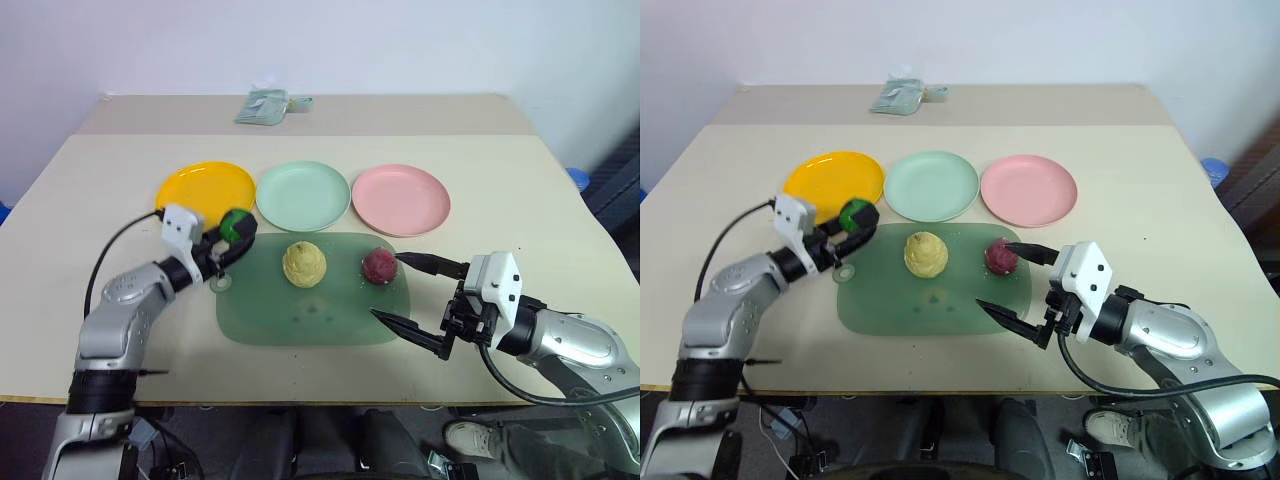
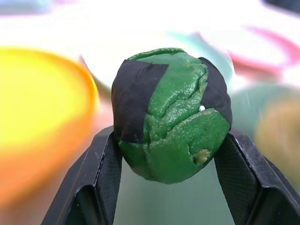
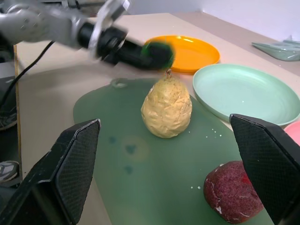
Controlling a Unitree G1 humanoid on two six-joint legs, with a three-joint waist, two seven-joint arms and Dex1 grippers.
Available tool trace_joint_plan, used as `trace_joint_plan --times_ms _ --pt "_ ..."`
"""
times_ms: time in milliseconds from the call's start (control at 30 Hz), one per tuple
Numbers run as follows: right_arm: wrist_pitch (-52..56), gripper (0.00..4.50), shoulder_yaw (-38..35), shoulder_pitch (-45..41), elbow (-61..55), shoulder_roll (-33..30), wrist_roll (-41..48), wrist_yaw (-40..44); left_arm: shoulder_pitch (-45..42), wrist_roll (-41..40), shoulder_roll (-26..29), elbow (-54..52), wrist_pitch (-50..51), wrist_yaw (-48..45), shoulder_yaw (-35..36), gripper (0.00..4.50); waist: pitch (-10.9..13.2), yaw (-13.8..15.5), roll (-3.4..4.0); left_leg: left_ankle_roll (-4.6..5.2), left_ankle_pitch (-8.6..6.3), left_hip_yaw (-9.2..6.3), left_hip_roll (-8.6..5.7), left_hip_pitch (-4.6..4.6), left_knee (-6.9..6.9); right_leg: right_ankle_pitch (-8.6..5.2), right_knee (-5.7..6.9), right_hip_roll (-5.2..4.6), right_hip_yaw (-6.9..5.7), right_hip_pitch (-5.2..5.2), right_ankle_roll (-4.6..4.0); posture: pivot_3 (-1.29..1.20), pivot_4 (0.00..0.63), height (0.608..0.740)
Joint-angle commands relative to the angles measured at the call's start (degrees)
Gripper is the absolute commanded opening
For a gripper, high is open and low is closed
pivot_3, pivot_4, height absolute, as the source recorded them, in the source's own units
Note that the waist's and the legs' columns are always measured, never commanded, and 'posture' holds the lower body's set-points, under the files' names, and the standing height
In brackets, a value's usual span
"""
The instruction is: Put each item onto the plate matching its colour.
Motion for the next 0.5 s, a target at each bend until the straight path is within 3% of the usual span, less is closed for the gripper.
trace_joint_plan --times_ms 33,100,267,367,500 --pt "-1.1 4.5 -1.5 -1.5 0.2 0.5 0.8 -0.1 -9.0 -2.8 -2.6 1.2 4.3 4.5 1.5 2.86 0.0 -0.2 -0.06 0.0 0.0 -0.01 0.0 -0.01 0.03 0.01 0.01 0.02 -0.01 0.0 0.03 0.0 0.15 0.74" --pt "-1.1 4.5 -1.8 -2.8 1.3 0.8 1.1 -0.2 -16.1 -0.1 -5.4 6.8 2.1 6.2 -0.6 2.86 0.0 -0.2 -0.07 0.0 0.0 0.0 -0.04 -0.01 0.05 0.03 0.01 0.01 0.0 0.0 0.05 0.0 0.15 0.74" --pt "-0.7 4.5 -2.8 -5.7 3.1 0.6 1.7 0.0 -33.4 10.2 -14.1 35.6 -11.7 13.0 -4.5 2.86 0.0 0.7 -0.14 -0.02 0.02 -0.01 -0.1 -0.02 0.16 0.07 0.02 0.04 -0.01 0.04 0.12 0.0 0.15 0.74" --pt "-0.4 4.5 -4.1 -6.1 2.8 0.5 2.5 -0.5 -40.1 13.7 -17.9 52.9 -20.2 16.0 -4.9 2.86 0.0 0.6 -0.17 -0.03 0.03 0.07 -0.1 -0.04 0.13 0.07 0.01 0.04 0.04 -0.05 0.13 0.0 0.15 0.74" --pt "-0.8 4.5 -3.4 -9.0 6.2 0.5 1.8 -0.1 -43.6 16.1 -19.6 63.3 -26.2 16.6 -4.5 2.86 0.1 -0.2 -0.23 -0.05 0.05 0.14 -0.09 -0.17 0.05 0.07 0.05 0.04 0.08 -0.27 0.13 0.0 0.15 0.74"
